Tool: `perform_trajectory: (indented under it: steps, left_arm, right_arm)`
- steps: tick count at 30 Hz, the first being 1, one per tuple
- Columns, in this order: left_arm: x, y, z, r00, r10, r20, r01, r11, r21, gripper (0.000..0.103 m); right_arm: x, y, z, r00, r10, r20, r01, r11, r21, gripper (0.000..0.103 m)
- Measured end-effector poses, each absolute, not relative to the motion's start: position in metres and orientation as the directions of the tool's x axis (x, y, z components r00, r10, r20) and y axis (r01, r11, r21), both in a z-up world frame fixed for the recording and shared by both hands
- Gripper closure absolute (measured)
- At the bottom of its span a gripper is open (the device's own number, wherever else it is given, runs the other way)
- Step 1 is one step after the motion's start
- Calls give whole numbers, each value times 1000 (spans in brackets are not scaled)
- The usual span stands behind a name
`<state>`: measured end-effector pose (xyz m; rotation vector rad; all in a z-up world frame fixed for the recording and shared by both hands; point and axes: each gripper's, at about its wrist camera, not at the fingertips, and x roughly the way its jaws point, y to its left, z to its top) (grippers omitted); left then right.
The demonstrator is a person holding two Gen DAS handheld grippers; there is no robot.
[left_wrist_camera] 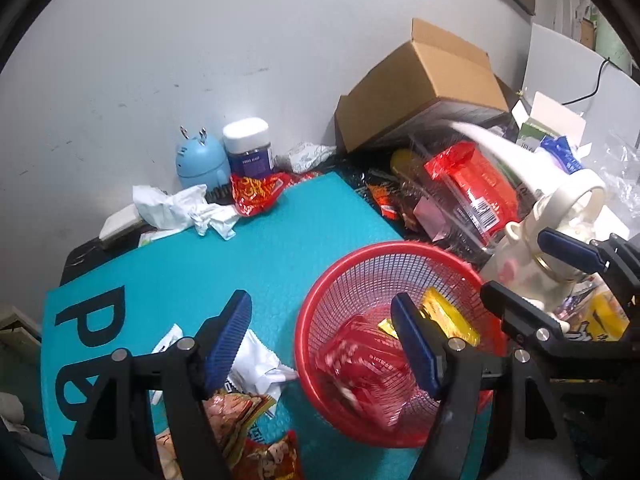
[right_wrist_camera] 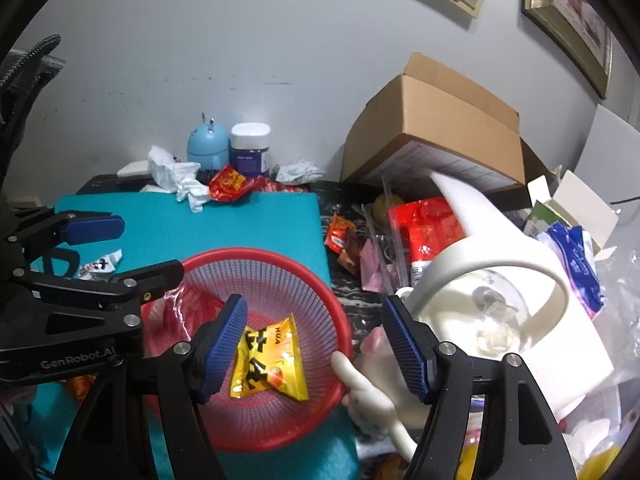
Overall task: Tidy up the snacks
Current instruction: 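Open both tools to drop the red and yellow bags into the basket, then move both tools back over the remaining snacks on the mat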
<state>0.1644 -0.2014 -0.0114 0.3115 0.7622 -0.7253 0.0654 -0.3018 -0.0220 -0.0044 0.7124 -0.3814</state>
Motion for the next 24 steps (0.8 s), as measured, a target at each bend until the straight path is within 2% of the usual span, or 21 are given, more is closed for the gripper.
perform_trajectory:
  steps: [13, 24]
  left_arm:
    - [130, -163, 38, 576, -483, -659, 654, 756, 17, 32]
    - [90, -114, 69, 661, -456, -596, 584, 811, 27, 32]
  right_arm:
    - [36, -273, 20, 767, -319, -556, 294, 946, -137, 33]
    - [6, -237, 47, 836, -243, -492, 207, 970, -128, 33]
